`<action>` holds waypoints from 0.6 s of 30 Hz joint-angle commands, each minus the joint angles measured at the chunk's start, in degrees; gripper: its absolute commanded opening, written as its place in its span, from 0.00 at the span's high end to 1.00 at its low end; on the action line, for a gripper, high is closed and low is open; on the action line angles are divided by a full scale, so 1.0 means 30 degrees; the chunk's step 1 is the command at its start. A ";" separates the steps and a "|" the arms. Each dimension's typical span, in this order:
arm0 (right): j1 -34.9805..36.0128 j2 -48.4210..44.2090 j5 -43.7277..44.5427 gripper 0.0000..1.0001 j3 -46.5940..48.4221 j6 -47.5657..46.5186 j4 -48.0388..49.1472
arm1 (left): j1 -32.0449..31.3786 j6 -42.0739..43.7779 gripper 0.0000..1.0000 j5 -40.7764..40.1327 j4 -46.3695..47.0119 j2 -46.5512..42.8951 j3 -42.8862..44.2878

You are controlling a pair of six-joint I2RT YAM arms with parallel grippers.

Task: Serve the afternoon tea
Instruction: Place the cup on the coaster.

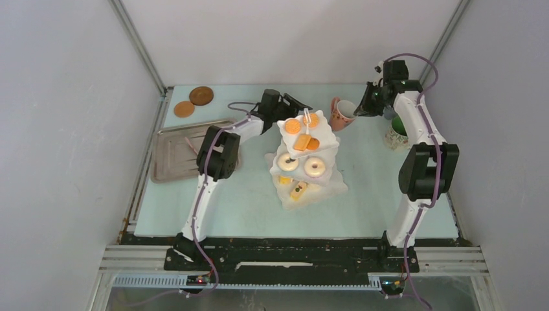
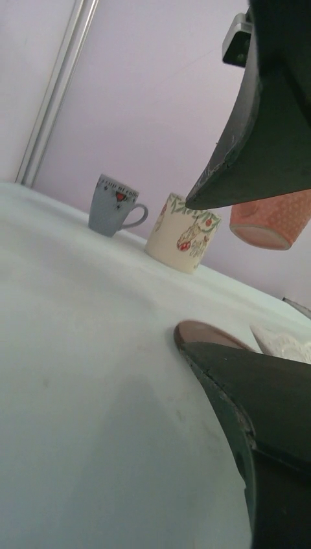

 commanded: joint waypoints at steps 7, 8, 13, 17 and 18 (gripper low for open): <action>0.1950 0.1643 0.1701 1.00 0.3572 0.1034 -0.3322 | 0.1555 0.7447 0.20 0.0006 -0.9291 -0.5298 -0.0002; 0.1990 0.1669 0.1991 1.00 0.3599 0.0949 -0.3343 | 0.1636 0.8258 0.20 0.0018 -1.0336 -0.5775 -0.0142; 0.1997 0.1799 0.2671 1.00 0.3781 0.0375 -0.2782 | 0.1856 1.0208 0.22 -0.0911 -1.2330 -0.7719 -0.3147; 0.1999 0.2776 0.2456 1.00 0.4363 0.0237 -0.2384 | 0.1871 1.0007 0.25 -0.0975 -1.2773 -0.8455 -0.4554; 0.1978 0.3221 0.2368 1.00 0.4881 0.0307 -0.2852 | 0.1829 1.0006 0.25 -0.1171 -1.2785 -0.8774 -0.4695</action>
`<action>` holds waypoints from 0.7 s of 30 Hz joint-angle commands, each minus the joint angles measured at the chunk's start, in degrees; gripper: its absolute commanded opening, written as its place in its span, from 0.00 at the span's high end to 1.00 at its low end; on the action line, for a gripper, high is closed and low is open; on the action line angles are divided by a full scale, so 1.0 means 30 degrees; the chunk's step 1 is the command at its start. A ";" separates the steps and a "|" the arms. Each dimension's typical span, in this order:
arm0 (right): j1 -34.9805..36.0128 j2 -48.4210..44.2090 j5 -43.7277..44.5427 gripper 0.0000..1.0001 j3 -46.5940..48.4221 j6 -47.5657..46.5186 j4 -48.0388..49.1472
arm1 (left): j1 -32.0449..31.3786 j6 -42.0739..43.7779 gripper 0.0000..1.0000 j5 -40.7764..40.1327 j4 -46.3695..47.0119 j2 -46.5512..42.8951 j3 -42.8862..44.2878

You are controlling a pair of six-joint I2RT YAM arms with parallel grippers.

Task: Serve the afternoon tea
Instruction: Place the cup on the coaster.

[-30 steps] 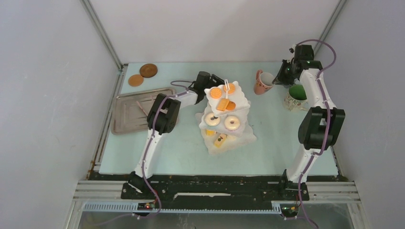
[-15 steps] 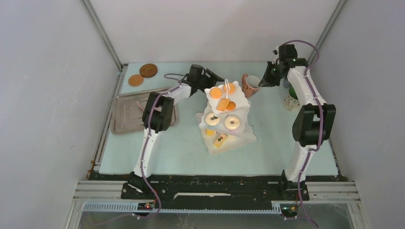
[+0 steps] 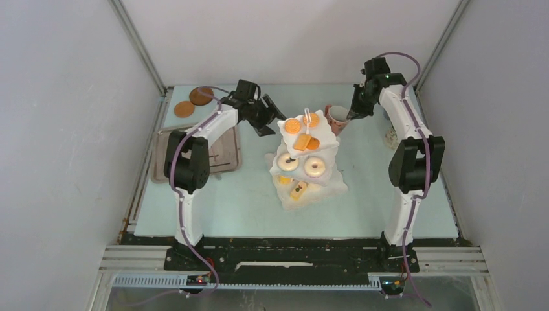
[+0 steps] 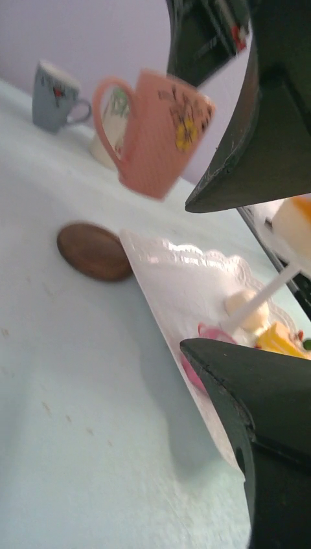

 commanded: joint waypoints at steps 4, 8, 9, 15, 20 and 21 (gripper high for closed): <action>0.0191 0.2251 -0.0258 1.00 0.3200 -0.0002 0.0030 | -0.0149 0.1230 0.25 -0.0886 -0.1983 -0.1712 -0.1077; 0.0636 0.3055 0.0661 1.00 0.4516 -0.0046 -0.0370 | -0.0182 0.1718 0.24 -0.0924 -0.2833 -0.2028 -0.1558; 0.0711 0.3089 0.0935 1.00 0.4655 -0.0149 -0.0460 | -0.0164 0.1907 0.24 -0.0913 -0.2998 -0.2072 -0.1842; 0.0056 0.1379 -0.0069 1.00 0.1878 0.0076 0.1260 | -0.0443 0.5000 0.23 -0.1561 -0.3546 -0.3478 -0.3351; -0.0772 0.0256 -0.1142 1.00 0.0358 0.0127 0.1959 | -0.0035 0.4725 0.20 -0.0961 -0.1032 -0.5990 -0.7802; -0.0890 0.0111 -0.1557 1.00 0.0188 0.0162 0.2058 | -0.0040 0.4509 0.22 -0.0918 -0.0477 -0.6455 -0.8818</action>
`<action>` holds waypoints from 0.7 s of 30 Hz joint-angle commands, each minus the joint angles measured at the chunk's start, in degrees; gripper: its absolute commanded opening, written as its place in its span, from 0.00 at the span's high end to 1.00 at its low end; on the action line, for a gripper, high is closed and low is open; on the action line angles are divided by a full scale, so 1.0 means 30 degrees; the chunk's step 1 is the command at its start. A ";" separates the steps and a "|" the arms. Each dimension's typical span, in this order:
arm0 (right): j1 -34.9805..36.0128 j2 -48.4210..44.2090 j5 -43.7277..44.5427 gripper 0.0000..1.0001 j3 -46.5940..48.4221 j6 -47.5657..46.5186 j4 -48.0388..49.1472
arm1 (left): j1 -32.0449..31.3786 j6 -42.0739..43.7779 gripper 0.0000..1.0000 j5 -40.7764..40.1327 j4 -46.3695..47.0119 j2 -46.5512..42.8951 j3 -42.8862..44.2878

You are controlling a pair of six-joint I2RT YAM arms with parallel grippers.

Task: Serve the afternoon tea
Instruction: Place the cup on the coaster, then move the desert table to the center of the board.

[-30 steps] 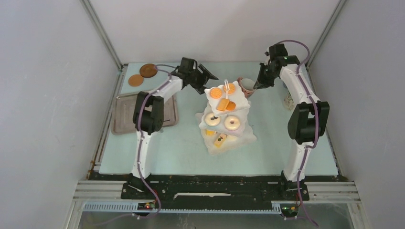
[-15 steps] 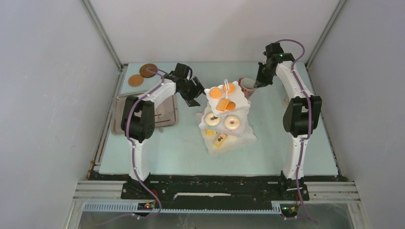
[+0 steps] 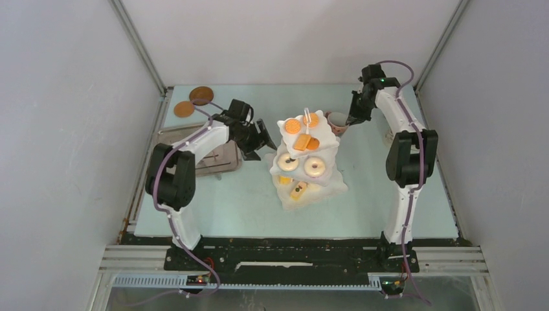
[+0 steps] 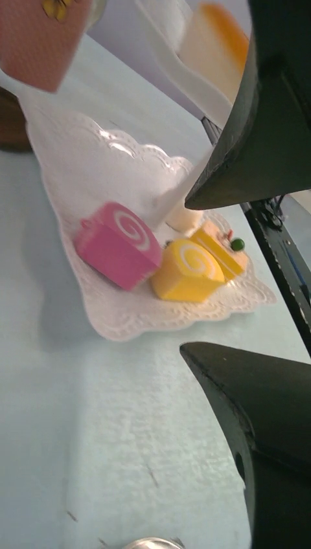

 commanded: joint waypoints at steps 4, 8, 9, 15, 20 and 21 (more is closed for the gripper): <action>-0.0963 -0.2541 -0.2052 1.00 -0.0553 0.0303 0.1863 | 0.0127 -0.0831 0.28 0.1121 0.5395 -0.4175 -0.6856; -0.0940 -0.2731 -0.2287 1.00 -0.0589 0.0399 0.2079 | -0.0138 -0.0718 0.37 0.1231 0.6187 -0.4548 -0.8492; -0.0886 -0.2723 -0.2258 1.00 -0.0602 0.0393 0.2136 | -0.0237 -0.0598 0.39 0.1208 0.6186 -0.4423 -0.8488; -0.0423 -0.2758 -0.1833 1.00 -0.0686 0.0551 0.2609 | -0.0605 -0.0570 0.57 0.1103 0.6499 -0.3111 -0.8201; -0.0340 -0.2627 -0.1413 1.00 -0.0695 0.0518 0.2822 | -0.0891 -0.1713 0.57 0.1673 0.8306 -0.2294 -0.8173; -0.0387 -0.2567 -0.1391 1.00 -0.0692 0.0514 0.2811 | -0.0971 -0.1767 0.59 0.1512 0.8399 -0.2139 -0.8071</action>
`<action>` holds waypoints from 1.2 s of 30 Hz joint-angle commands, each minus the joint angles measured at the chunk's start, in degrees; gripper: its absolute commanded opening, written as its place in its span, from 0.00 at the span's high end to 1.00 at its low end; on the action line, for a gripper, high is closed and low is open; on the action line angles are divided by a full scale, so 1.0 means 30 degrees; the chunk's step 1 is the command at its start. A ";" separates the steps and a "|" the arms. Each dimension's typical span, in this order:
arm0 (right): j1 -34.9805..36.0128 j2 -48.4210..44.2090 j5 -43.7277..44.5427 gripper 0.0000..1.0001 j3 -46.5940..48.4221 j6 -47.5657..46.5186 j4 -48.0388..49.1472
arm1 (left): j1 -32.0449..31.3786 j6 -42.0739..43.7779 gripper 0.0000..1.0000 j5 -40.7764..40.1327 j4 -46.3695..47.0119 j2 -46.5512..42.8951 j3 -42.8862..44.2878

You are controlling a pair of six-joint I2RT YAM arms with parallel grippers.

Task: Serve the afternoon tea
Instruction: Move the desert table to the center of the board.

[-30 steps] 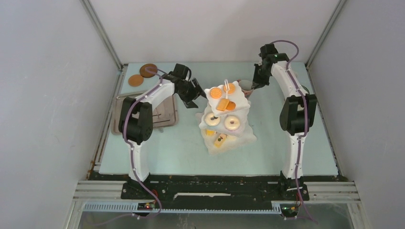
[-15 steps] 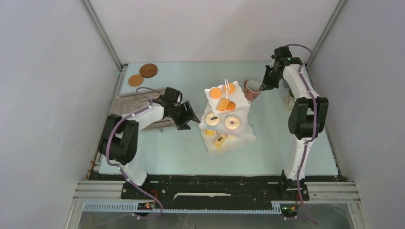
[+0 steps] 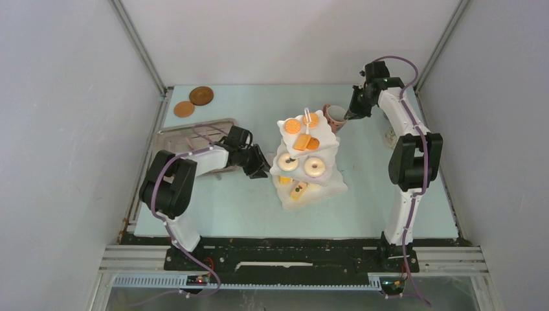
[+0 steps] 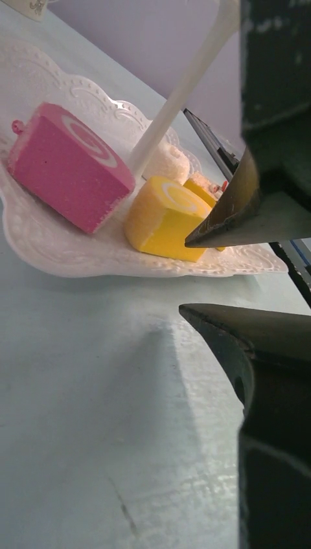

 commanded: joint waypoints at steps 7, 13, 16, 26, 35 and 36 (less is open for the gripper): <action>0.0185 -0.0931 0.0343 1.00 0.0484 -0.0094 0.1154 | -0.0405 -0.1467 0.77 0.0009 0.2653 0.1211 0.0343; 0.0595 -0.0832 0.0750 1.00 0.0546 -0.0282 0.1117 | -0.0324 -0.0749 1.00 0.0109 0.1864 0.0869 -0.0108; 0.0921 -0.0730 0.1153 1.00 0.0639 -0.0487 0.1108 | -0.0119 -0.0442 1.00 -0.0082 0.1470 0.0220 -0.0842; 0.2187 0.0029 0.2893 1.00 0.1870 -0.1039 0.0738 | 0.1350 0.0521 1.00 -0.0171 0.0438 -0.1599 -0.3161; 0.3270 0.1284 0.4396 1.00 0.3247 -0.1517 0.0297 | 0.1344 0.0668 0.97 -0.0027 -0.0016 -0.1716 -0.2581; 0.3372 0.1432 0.4410 1.00 0.3398 -0.1552 0.0218 | 0.1360 0.0711 0.97 -0.0020 -0.0124 -0.1787 -0.2569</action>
